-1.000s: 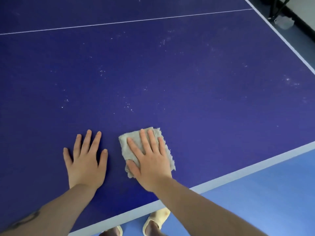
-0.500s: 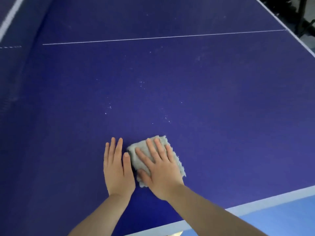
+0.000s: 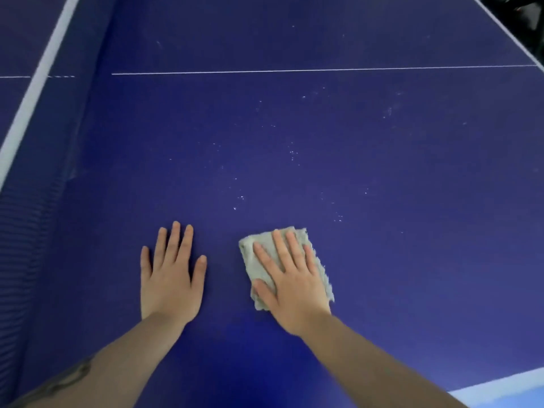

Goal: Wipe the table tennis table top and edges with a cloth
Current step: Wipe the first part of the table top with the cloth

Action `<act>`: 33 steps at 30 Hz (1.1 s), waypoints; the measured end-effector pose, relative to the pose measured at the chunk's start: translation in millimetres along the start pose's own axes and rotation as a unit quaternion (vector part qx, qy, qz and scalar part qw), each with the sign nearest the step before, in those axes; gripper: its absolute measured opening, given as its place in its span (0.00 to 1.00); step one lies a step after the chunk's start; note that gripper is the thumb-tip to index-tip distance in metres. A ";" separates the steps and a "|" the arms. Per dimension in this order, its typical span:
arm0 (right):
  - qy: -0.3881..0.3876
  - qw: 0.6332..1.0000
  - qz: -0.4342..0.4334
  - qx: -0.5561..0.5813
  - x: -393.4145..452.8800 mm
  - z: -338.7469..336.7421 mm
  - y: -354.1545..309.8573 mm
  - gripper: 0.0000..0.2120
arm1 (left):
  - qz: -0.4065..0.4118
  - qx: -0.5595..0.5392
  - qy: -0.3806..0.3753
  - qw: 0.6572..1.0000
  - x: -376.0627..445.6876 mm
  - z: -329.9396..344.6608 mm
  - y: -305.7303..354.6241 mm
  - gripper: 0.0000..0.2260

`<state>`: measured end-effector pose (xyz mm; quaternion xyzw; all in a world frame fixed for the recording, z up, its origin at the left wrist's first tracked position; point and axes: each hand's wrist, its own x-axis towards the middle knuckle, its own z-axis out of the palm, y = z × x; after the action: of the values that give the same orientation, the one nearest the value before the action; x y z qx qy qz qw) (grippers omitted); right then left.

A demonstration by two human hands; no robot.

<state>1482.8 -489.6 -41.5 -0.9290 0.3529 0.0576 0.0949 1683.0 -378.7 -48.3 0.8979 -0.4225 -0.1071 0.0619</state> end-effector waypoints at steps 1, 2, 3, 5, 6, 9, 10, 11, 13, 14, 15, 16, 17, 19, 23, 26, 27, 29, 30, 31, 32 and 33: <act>-0.015 1.000 0.000 -0.003 18.9 -5.4 9.5 0.30 | -0.007 0.006 0.002 1.000 0.0 0.3 -0.7 0.30; -0.040 0.999 0.022 0.004 31.4 -11.8 20.9 0.31 | -0.013 0.013 0.003 1.000 0.6 0.0 -1.6 0.30; -0.054 0.997 0.056 0.014 35.5 -16.0 31.5 0.31 | -0.019 0.019 -0.001 1.000 1.3 0.0 -2.7 0.30; -0.042 0.991 0.124 0.029 23.3 -14.8 43.2 0.30 | -0.020 0.024 -0.007 0.999 1.9 0.2 -3.0 0.30; -0.023 0.990 0.136 0.017 11.0 -10.0 38.2 0.29 | -0.019 0.021 -0.008 1.000 2.2 0.8 -3.3 0.30; -0.001 0.996 0.086 -0.005 -15.8 5.4 -13.1 0.27 | -0.014 -0.011 0.000 1.000 2.2 0.8 -7.3 0.28; -0.007 0.999 0.048 0.001 -12.5 8.4 -32.3 0.27 | -0.010 -0.030 0.007 0.999 2.5 -0.5 -10.3 0.27; -0.015 1.000 0.011 0.003 -2.5 9.6 -48.6 0.26 | -0.005 -0.049 0.011 0.999 4.3 -2.7 -14.1 0.27; -0.015 0.998 -0.055 -0.004 33.9 4.0 -69.7 0.26 | 0.006 -0.074 0.017 0.997 14.4 -7.8 -25.9 0.26; -0.003 0.997 -0.076 -0.006 56.1 0.1 -72.7 0.26 | 0.004 -0.075 0.020 0.997 22.0 -9.7 -33.0 0.25; -0.011 0.997 -0.071 -0.008 77.7 -4.0 -69.4 0.26 | -0.005 -0.072 0.019 0.997 29.9 -11.9 -39.4 0.24; -0.032 0.999 -0.039 -0.018 96.2 -9.1 -61.5 0.26 | -0.017 -0.064 0.018 0.998 37.2 -13.5 -44.9 0.24; -0.043 0.998 0.013 -0.033 109.9 -13.3 -48.4 0.27 | -0.026 -0.054 0.017 0.998 43.6 -14.8 -48.5 0.25; -0.047 0.991 0.122 -0.038 113.4 -18.9 -17.6 0.28 | -0.033 -0.033 0.015 0.999 50.0 -15.0 -50.7 0.25; 0.010 0.983 0.178 -0.032 55.7 -6.8 -24.0 0.30 | -0.029 -0.031 0.028 0.999 47.5 -12.1 -50.2 0.24; -0.004 0.997 0.078 -0.015 56.2 2.2 -80.9 0.32 | -0.022 -0.049 0.028 0.998 47.2 -11.9 -51.8 0.27; -0.012 0.999 0.045 -0.012 71.5 -0.3 -96.5 0.31 | -0.021 -0.051 0.029 0.998 47.4 -11.7 -52.0 0.27; -0.001 1.000 -0.017 -0.016 118.1 -5.7 -110.5 0.30 | -0.023 -0.056 0.031 0.998 48.7 -11.6 -52.1 0.28; -0.014 0.999 -0.028 -0.026 143.4 -9.5 -108.7 0.29 | -0.024 -0.058 0.031 0.998 49.4 -11.5 -52.4 0.28; -0.037 0.998 -0.017 -0.044 165.3 -14.0 -101.5 0.29 | -0.024 -0.060 0.029 0.997 50.0 -11.7 -52.5 0.28; -0.054 0.997 0.015 -0.059 181.2 -19.3 -89.1 0.29 | -0.023 -0.061 0.028 0.997 50.6 -11.1 -52.7 0.27; -0.058 0.995 0.058 -0.064 187.9 -25.1 -72.5 0.29 | -0.022 -0.056 0.028 0.998 50.7 -10.5 -52.8 0.27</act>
<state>1672.0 -563.1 -39.9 -0.9061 0.3961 0.1395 0.0520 1756.3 -384.1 -55.8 0.9047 -0.3941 -0.1068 0.1215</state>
